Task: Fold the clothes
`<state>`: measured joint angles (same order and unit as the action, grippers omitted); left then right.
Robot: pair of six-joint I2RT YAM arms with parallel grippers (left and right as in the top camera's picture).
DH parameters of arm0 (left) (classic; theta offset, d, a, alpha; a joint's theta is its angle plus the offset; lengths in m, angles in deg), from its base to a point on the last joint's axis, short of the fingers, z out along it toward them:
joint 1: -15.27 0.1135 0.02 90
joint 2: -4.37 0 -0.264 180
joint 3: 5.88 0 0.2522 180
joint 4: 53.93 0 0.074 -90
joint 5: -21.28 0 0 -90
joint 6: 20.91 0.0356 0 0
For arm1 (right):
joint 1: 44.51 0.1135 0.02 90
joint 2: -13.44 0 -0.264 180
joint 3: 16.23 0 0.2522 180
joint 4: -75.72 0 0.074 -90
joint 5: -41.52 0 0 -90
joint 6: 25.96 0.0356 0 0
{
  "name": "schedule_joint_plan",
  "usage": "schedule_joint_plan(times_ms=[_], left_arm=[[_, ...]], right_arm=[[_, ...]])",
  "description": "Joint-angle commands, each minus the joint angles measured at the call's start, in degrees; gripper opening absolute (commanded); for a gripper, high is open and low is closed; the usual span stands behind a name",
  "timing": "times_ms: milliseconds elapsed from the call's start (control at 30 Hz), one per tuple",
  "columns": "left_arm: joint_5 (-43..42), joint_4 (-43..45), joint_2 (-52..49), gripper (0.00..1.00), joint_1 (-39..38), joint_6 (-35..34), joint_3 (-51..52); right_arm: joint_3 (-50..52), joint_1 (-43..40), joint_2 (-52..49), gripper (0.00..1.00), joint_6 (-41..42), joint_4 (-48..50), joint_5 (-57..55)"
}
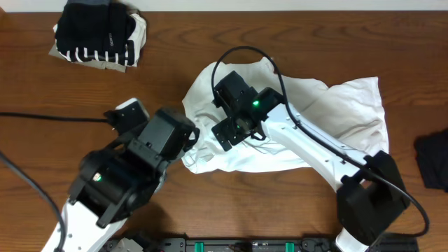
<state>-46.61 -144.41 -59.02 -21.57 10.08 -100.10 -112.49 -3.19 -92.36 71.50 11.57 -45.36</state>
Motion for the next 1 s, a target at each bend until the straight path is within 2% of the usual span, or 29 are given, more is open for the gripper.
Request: schedule_joint_plan(times_ms=[0,367,567,767,967], left_arm=[[3.06,-0.37,2.69,0.92,0.31,-1.99,-0.11],[3.04,-1.18,7.3,0.93,0.28,-2.38,-0.11],[3.02,-2.97,7.3,0.93,0.28,-2.4,-0.11],[3.02,-3.61,7.3,0.93,0.28,-2.4,-0.11],[3.02,-3.65,7.3,0.93,0.28,-2.4,-0.11]], right_arm=[[-0.31,1.75,-1.64,0.96,-0.72,0.52,0.83],[-0.31,5.92,-5.25,0.93,-0.7,2.69,-4.83],[-0.31,6.05,-7.04,0.84,-0.7,3.32,-4.83],[-0.31,6.1,-9.05,0.68,-0.68,3.8,-5.53],[-0.31,6.08,-9.07,0.32,0.26,4.96,-6.38]])
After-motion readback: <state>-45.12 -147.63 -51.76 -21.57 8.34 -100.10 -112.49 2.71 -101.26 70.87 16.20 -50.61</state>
